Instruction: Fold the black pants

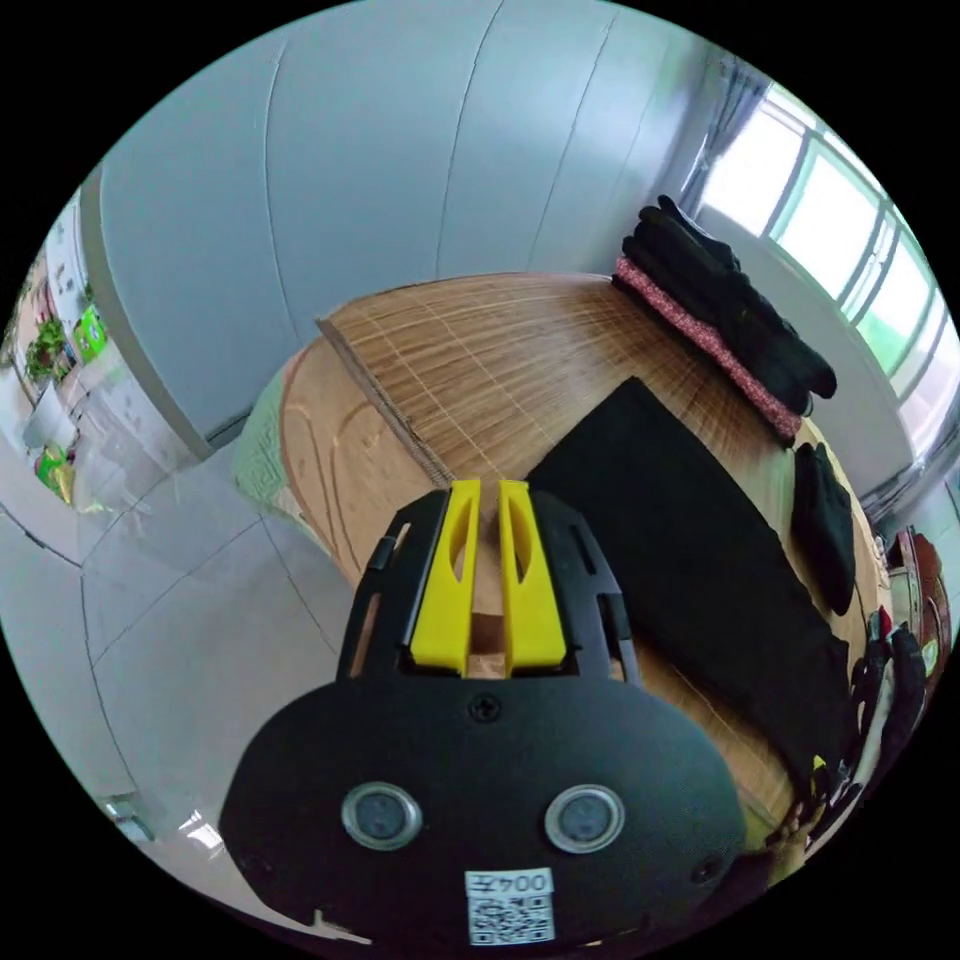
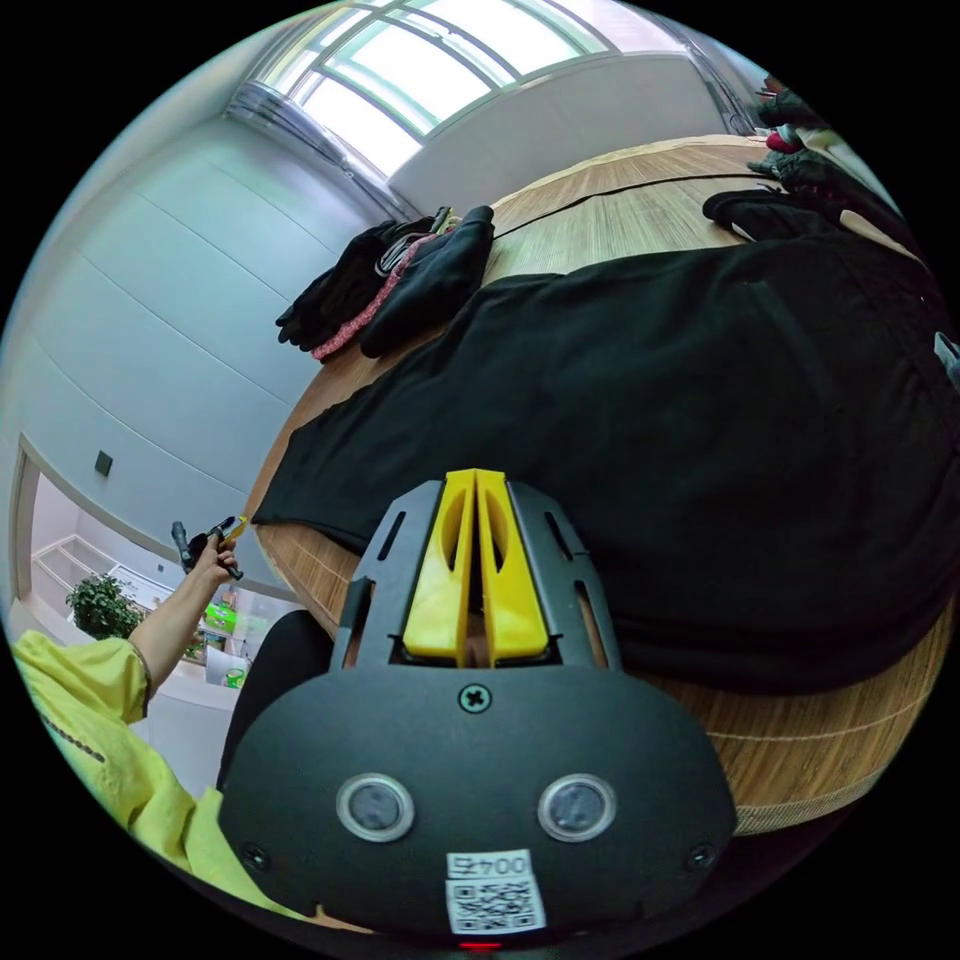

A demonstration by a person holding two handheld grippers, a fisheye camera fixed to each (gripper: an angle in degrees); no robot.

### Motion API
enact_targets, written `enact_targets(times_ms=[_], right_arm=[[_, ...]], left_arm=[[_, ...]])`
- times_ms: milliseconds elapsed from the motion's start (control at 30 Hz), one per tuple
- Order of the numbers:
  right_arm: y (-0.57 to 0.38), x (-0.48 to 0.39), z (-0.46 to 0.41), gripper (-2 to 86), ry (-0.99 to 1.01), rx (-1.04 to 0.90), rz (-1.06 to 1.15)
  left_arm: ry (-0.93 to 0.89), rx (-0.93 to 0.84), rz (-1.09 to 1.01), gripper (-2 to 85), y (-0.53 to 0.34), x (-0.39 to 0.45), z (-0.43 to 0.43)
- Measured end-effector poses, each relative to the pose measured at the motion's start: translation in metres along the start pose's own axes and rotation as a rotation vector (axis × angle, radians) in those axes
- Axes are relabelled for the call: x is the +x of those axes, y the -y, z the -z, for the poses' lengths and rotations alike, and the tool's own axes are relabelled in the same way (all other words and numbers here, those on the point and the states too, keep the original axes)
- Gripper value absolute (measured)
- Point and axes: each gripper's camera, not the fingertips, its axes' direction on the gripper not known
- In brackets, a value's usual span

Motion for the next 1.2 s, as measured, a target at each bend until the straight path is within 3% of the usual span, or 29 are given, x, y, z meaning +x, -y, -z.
enact_targets(times_ms=[100, 300, 433, 600, 667, 800, 1033, 1100, 1167, 1200], right_arm=[[0.005, -0.001, -0.007, -0.8, -0.001, 0.002, 0.002], [0.017, -0.003, -0.021, -0.8, 0.012, 0.003, -0.003], [0.033, -0.013, -0.027, -0.7, 0.026, -0.069, -0.043], [0.066, -0.095, -0.051, -0.7, 0.105, -0.113, 0.186], [0.1, -0.148, -0.094, -0.7, 0.096, -0.166, 0.334], [0.143, -0.238, -0.19, -0.7, 0.084, -0.262, 0.579], [0.181, -0.365, -0.365, -0.7, 0.0, -0.491, 0.989], [0.199, -0.361, -0.404, -0.7, -0.098, -0.565, 0.965], [0.255, -0.336, -0.408, -0.7, -0.012, -0.49, 0.587], [0.262, -0.332, -0.403, -0.7, 0.015, -0.447, 0.548]], left_arm=[[-0.064, 0.064, 0.156, 1.5, -0.01, -0.023, 0.019], [-0.477, 0.177, 0.153, 0.5, -0.06, 0.043, 0.051], [-0.474, 0.1, 0.115, 0.2, -0.093, 0.128, 0.035], [-0.28, 0.134, 0.026, 0.2, -0.105, 0.169, 0.014], [-0.263, 0.147, 0.083, 0.2, -0.097, 0.156, 0.013], [-0.513, 0.183, 0.376, 0.2, -0.089, 0.111, 0.001], [-0.664, 0.227, 0.427, 0.1, -0.074, 0.096, 0.008], [-0.619, 0.169, 0.413, 0.1, -0.07, 0.099, 0.003], [-0.647, 0.165, 0.41, 0.1, -0.068, 0.101, 0.005], [-0.66, 0.2, 0.403, 0.1, -0.068, 0.104, 0.012]])
